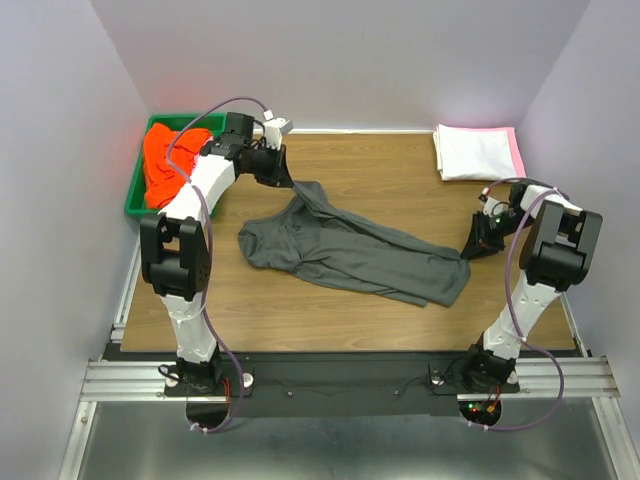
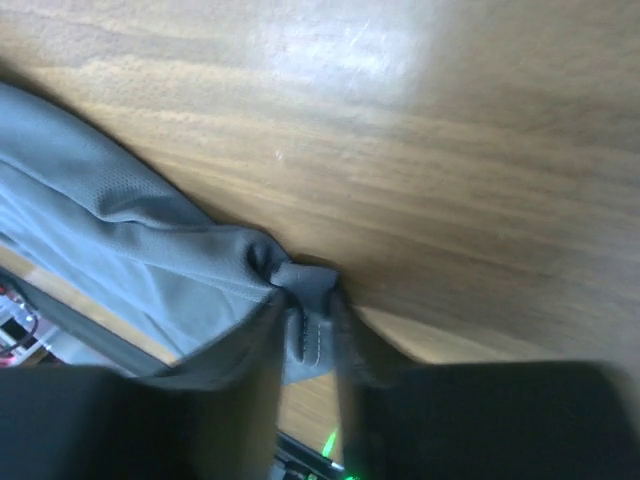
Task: Fold and stack the t-shirts
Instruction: Flatten the tshirt out
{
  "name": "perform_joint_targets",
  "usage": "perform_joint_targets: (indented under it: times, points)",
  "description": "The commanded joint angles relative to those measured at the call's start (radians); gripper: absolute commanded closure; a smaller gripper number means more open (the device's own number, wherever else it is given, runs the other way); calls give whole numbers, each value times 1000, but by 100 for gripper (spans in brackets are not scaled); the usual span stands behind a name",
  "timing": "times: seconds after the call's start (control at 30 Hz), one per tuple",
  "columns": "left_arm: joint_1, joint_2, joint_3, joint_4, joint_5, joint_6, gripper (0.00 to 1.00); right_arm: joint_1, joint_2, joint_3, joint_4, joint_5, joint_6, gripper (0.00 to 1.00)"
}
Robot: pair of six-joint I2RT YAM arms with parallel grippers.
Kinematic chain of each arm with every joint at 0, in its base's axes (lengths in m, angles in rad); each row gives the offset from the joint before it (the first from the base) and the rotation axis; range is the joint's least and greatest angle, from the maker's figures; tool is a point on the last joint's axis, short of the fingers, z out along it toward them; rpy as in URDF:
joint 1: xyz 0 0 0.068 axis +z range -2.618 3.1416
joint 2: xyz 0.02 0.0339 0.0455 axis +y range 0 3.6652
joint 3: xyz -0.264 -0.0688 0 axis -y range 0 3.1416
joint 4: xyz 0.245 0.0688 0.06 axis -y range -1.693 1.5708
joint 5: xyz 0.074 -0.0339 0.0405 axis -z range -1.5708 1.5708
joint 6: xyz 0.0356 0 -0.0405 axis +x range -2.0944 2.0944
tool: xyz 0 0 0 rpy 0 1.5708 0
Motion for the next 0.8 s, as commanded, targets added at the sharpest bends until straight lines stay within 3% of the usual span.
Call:
perform_joint_targets:
  times: [0.0, 0.03, 0.1, 0.3, 0.43, 0.5, 0.57, 0.6, 0.63, 0.7, 0.77]
  points:
    - [9, -12, 71, -1, 10, 7, 100, -4, 8, 60, 24, -21, 22, 83]
    - [11, -10, 75, 0, 8, 7, 100, -4, 8, 77, 24, -14, 24, 93]
    - [20, 1, 100, 2, 1, 1, 100, -6, 9, 141, 23, -17, 37, 99]
    - [64, 10, 184, -50, 8, 23, 100, -6, -46, 272, -15, -63, 2, 99]
    - [72, -57, 80, -95, -2, 118, 100, -4, -153, 160, -89, -78, -128, 99]
    - [72, -116, -42, -96, -19, 170, 100, -3, -216, 24, -113, -72, -196, 99]
    - [72, -163, -166, -84, -39, 202, 100, 1, -248, -106, -115, -41, -246, 87]
    - [72, -177, -205, -83, -45, 211, 100, 1, -274, -139, -117, -28, -262, 68]
    - [72, -188, -240, -72, -53, 219, 100, 1, -285, -166, -117, -2, -271, 60]
    - [73, -216, -344, -66, -73, 245, 100, -1, -302, -236, -121, 29, -286, 44]
    - [73, -222, -368, -63, -76, 247, 100, -3, -311, -239, -123, 29, -273, 36]
